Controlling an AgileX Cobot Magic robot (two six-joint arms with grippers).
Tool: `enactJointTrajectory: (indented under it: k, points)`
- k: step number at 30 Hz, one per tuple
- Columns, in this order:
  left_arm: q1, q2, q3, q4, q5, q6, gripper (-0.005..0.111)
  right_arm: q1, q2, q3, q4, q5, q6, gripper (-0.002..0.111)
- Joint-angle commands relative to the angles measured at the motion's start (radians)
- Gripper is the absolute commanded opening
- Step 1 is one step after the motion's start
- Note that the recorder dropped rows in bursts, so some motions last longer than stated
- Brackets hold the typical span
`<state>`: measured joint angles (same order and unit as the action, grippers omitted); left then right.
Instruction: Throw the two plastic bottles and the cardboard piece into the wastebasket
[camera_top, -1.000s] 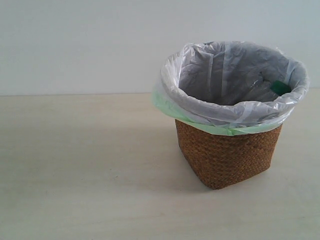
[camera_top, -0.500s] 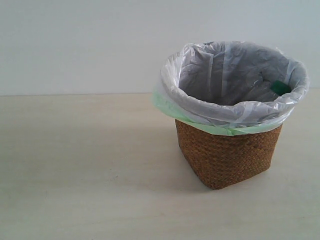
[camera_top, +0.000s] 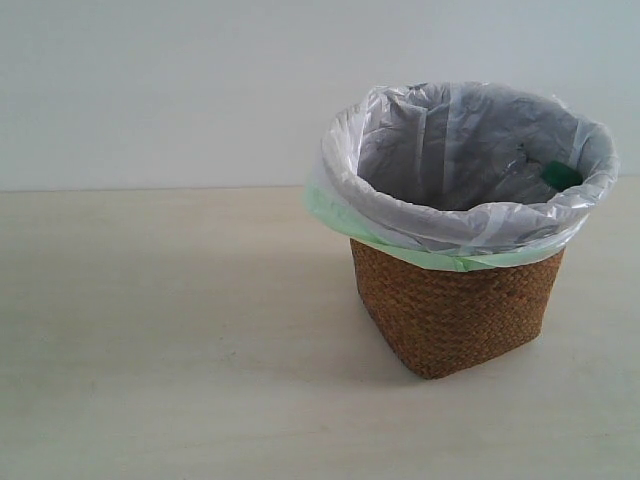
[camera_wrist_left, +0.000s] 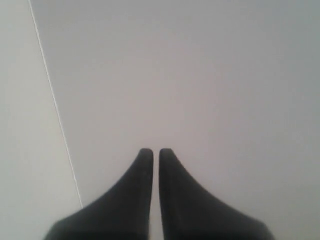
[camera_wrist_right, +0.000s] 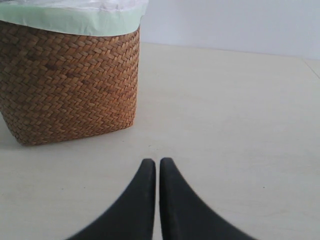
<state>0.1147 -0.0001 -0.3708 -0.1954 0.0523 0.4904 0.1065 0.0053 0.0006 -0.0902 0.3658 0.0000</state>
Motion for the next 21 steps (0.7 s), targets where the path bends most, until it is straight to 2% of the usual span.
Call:
enactJointTrajectory:
  k: [1, 8, 15, 21]
  points:
    - [0.003, 0.000, 0.082, 0.013, -0.003, -0.004, 0.004, -0.005, -0.005, -0.001, -0.002, -0.009, 0.000, 0.000]
    - [0.003, 0.000, 0.237, 0.015, -0.001, -0.004, 0.004, -0.005, -0.005, -0.001, -0.002, -0.009, 0.000, 0.000]
    - [0.003, 0.000, 0.371, 0.111, 0.004, -0.004, 0.004, -0.005, -0.005, -0.001, -0.002, -0.009, 0.000, 0.000]
    - [0.003, 0.000, 0.371, 0.113, 0.113, -0.004, 0.004, -0.005, -0.005, -0.001, -0.002, -0.009, 0.000, 0.000]
